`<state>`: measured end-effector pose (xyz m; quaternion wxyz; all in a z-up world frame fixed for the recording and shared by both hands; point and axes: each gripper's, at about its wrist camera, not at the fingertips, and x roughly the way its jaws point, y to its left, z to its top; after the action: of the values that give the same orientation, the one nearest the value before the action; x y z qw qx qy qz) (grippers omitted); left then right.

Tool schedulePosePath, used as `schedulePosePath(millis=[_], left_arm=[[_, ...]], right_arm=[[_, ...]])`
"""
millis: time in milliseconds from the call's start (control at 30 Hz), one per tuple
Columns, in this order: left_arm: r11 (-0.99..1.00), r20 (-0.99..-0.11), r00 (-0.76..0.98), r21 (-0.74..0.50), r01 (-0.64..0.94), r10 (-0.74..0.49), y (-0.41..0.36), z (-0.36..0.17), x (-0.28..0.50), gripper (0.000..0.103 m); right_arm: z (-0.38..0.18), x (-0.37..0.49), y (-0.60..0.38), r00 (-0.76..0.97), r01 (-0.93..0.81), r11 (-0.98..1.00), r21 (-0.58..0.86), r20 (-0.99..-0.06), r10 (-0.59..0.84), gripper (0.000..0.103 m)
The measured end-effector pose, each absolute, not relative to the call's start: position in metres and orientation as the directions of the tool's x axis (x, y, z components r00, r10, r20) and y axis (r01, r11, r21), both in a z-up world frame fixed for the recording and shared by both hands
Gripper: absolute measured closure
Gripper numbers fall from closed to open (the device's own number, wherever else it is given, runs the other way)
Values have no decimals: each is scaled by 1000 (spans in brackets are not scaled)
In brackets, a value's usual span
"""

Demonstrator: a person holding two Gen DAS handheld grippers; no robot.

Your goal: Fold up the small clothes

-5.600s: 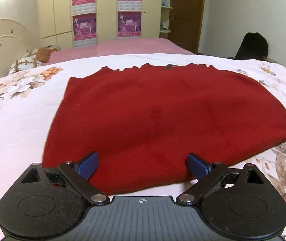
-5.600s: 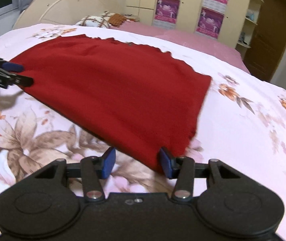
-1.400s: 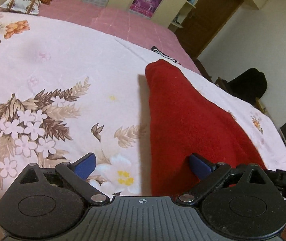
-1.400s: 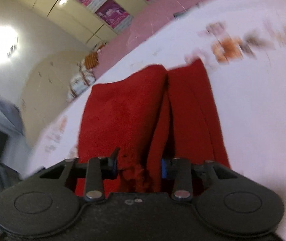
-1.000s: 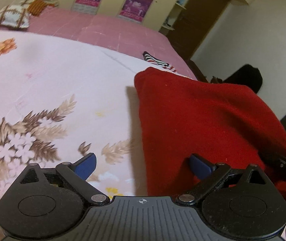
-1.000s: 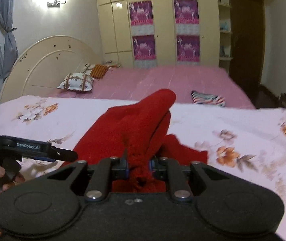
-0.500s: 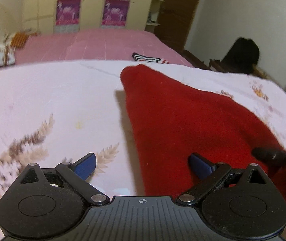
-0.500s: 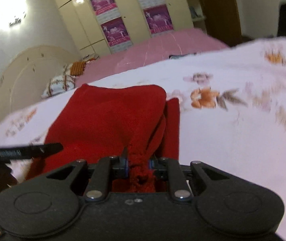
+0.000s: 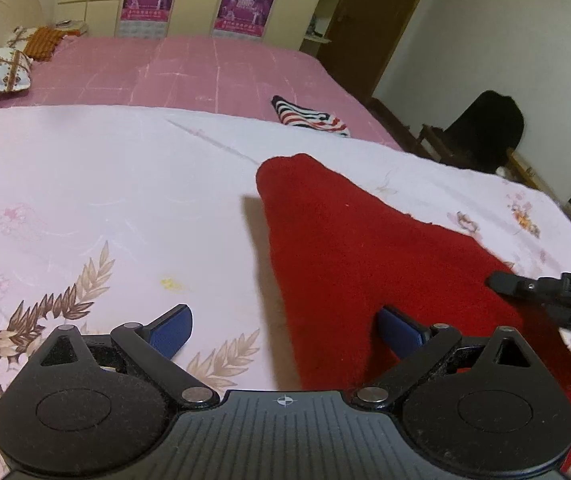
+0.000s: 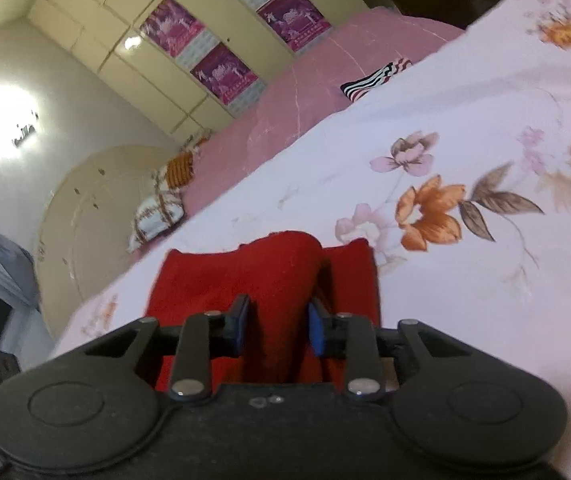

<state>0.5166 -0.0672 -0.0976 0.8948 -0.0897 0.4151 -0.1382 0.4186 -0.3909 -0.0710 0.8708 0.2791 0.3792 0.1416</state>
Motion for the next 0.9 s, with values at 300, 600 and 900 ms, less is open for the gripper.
schedulePosePath(millis=[300, 600, 900], left_arm=[[956, -737, 617, -146, 256, -277, -105, -95, 512, 4], [968, -729, 652, -56, 243, -206, -120, -83, 505, 0], [946, -689, 648, -218, 241, -324, -71, -73, 451, 0]], right_arm=[[-53, 385, -378, 759, -138, 935, 326, -572, 311, 93], [-69, 389, -393, 717, -30, 920, 391, -633, 292, 84], [-40, 325, -414, 683, -23, 840, 541, -605, 409, 60]])
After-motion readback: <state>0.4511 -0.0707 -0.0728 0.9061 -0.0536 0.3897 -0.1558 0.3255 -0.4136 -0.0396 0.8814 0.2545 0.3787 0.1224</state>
